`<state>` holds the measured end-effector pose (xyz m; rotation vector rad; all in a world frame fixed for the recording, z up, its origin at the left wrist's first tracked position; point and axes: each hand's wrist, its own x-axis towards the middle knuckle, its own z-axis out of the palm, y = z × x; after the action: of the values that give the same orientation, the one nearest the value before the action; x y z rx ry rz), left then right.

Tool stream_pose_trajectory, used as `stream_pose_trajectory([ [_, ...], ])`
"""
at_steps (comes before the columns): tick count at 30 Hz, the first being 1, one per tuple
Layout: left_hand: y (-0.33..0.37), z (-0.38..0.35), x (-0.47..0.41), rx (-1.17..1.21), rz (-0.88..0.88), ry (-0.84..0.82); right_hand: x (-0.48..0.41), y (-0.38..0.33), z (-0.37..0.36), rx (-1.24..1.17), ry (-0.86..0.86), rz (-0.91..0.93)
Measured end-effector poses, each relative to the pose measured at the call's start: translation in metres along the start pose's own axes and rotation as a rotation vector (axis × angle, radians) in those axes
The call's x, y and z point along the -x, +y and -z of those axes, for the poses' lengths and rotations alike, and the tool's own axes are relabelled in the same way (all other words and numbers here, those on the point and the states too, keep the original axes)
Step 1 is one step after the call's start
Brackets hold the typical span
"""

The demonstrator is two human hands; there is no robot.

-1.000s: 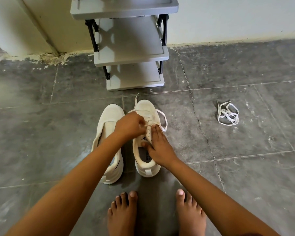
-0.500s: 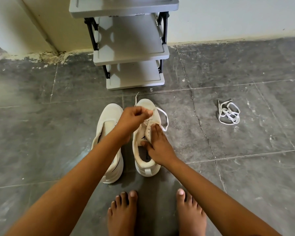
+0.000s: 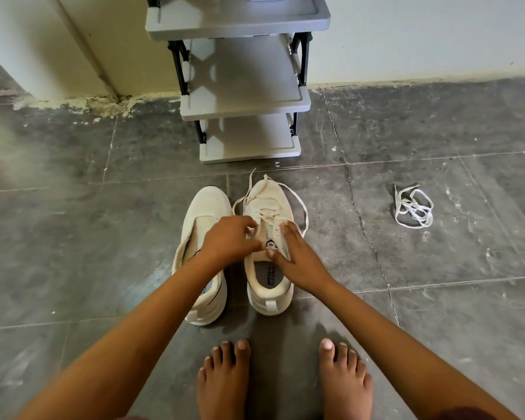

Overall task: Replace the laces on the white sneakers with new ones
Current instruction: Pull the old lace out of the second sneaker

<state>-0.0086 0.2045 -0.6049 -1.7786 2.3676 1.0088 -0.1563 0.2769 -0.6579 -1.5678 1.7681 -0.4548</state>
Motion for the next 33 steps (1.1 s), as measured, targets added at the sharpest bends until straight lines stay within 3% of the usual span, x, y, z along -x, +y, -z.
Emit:
stream_pose_trajectory([
  [5, 0.002, -0.008, 0.005, -0.104, -0.07, 0.132, 0.001, -0.005, 0.013, 0.1, 0.2, 0.037],
  [9, -0.002, -0.006, 0.006, -0.114, -0.078, 0.131, -0.006, -0.012, 0.019, 0.449, 0.157, 0.119],
  [14, -0.003, -0.014, 0.007, -0.199, -0.083, 0.152, -0.018, -0.017, 0.027, 0.646, 0.078, 0.08],
  [16, -0.001, -0.018, 0.006, -0.254, -0.082, 0.142, -0.027, -0.022, 0.03, 0.54, -0.004, 0.03],
  [18, 0.001, -0.02, 0.004, -0.28, -0.087, 0.139, -0.035, -0.026, 0.029, 0.221, -0.059, -0.067],
  [20, 0.002, -0.022, 0.001, -0.288, -0.097, 0.145, -0.04, -0.031, 0.026, -0.139, -0.031, -0.152],
  [22, 0.003, -0.024, 0.001, -0.295, -0.104, 0.151, -0.042, -0.035, 0.026, -0.289, -0.014, -0.163],
  [24, 0.002, -0.024, 0.001, -0.276, -0.103, 0.151, -0.042, -0.032, 0.028, -0.141, -0.004, -0.106],
  [28, 0.003, -0.022, 0.0, -0.261, -0.116, 0.159, -0.038, -0.031, 0.032, 0.616, 0.121, 0.164],
  [31, 0.002, -0.021, 0.0, -0.259, -0.117, 0.162, -0.036, -0.035, 0.026, 0.727, 0.177, 0.202],
  [33, 0.002, -0.021, 0.001, -0.279, -0.117, 0.139, -0.039, -0.036, 0.03, 0.592, 0.23, 0.171],
])
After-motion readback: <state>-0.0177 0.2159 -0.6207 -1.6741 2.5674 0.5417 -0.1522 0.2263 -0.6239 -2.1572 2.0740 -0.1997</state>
